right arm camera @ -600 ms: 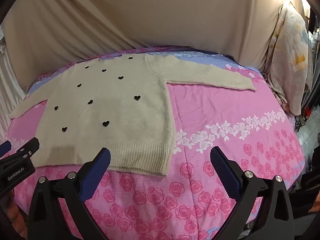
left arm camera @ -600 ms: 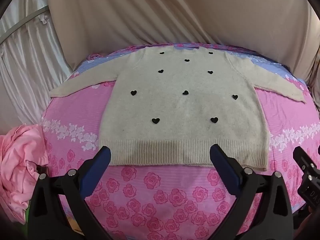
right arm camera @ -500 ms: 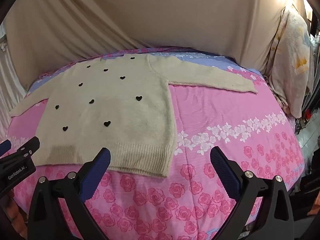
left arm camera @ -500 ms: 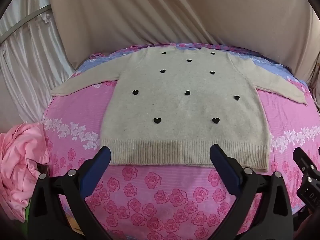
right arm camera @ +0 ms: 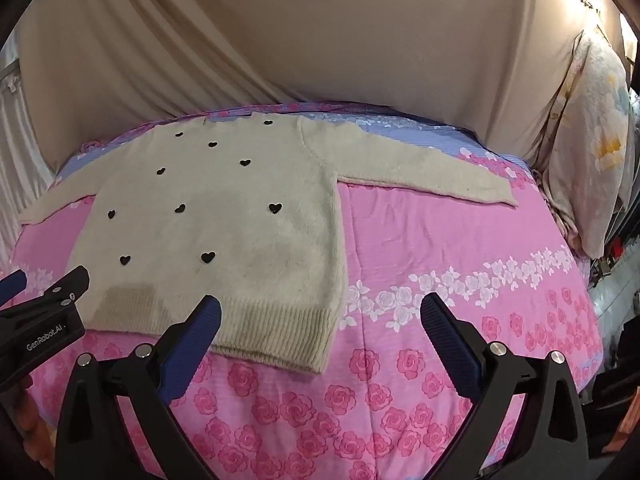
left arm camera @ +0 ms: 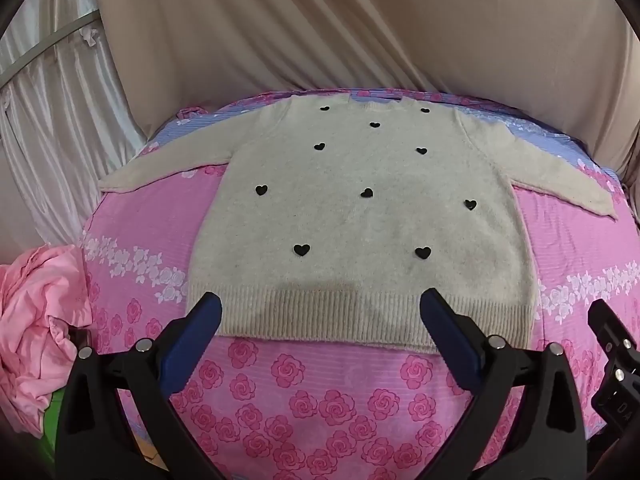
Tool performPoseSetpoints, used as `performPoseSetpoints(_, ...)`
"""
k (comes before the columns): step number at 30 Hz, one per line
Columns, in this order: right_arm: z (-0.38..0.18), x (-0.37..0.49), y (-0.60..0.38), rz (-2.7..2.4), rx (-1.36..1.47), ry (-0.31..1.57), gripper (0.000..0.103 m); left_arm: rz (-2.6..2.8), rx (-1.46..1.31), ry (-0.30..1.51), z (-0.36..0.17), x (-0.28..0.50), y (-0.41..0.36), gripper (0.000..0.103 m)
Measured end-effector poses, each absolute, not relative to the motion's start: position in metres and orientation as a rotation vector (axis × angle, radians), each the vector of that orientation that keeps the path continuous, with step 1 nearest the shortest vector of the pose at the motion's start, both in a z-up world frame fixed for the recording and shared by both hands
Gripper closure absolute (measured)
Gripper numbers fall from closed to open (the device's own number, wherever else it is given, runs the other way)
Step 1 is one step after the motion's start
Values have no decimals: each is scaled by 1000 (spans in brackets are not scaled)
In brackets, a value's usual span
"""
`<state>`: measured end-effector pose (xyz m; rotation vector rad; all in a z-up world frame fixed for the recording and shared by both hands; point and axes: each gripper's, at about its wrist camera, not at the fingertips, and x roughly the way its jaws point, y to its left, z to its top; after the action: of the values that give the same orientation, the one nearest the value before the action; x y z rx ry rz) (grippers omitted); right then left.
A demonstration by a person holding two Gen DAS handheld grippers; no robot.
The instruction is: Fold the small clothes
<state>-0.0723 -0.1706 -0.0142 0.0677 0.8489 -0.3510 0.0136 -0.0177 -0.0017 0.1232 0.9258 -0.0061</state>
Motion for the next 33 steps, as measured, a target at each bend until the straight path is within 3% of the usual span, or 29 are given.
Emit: performPoseSetpoints(33,-21,-53,-176,-359,32,868,5,-21,149,968,-15,39,-31,5)
